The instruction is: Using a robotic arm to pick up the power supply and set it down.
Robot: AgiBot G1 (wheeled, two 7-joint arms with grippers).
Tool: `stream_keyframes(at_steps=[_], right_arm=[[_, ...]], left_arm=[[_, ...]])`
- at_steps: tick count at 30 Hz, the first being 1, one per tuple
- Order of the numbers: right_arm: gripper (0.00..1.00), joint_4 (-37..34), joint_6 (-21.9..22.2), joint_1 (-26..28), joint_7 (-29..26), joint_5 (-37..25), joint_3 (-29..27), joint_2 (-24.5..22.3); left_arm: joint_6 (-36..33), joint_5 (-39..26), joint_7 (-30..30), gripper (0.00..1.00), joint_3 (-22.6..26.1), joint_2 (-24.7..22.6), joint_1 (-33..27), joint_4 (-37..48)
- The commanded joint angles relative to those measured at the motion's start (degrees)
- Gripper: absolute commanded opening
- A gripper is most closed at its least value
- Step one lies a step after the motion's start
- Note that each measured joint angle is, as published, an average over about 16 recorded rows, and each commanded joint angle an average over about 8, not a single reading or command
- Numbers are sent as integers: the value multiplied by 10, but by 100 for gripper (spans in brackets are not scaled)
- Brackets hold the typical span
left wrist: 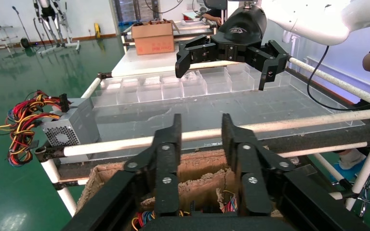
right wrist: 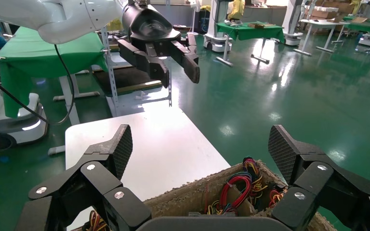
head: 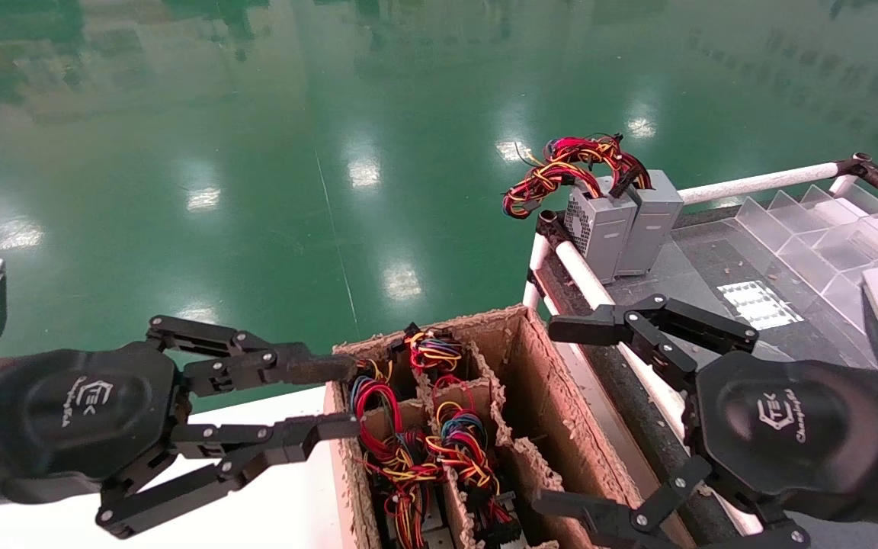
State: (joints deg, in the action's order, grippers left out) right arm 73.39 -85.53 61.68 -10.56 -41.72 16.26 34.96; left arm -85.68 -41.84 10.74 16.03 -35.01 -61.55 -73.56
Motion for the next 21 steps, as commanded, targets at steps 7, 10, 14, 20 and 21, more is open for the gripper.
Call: stream_keyframes(at_steps=[7,10,14,20,21], right_arm=[[100,0,0,0,0,0,0,0],[100,0,0,0,0,0,0,0],[100,0,0,0,0,0,0,0],[100,0,0,0,0,0,0,0],[100,0,0,0,0,0,0,0]], left_arm=[[0,0,0,0,0,0,0,0],[0,0,0,31,0,0,0,0],[0,0,0,81,0,0,0,0],[0,0,0,100,0,0,0,0],[0,0,0,100,0,0,0,0]])
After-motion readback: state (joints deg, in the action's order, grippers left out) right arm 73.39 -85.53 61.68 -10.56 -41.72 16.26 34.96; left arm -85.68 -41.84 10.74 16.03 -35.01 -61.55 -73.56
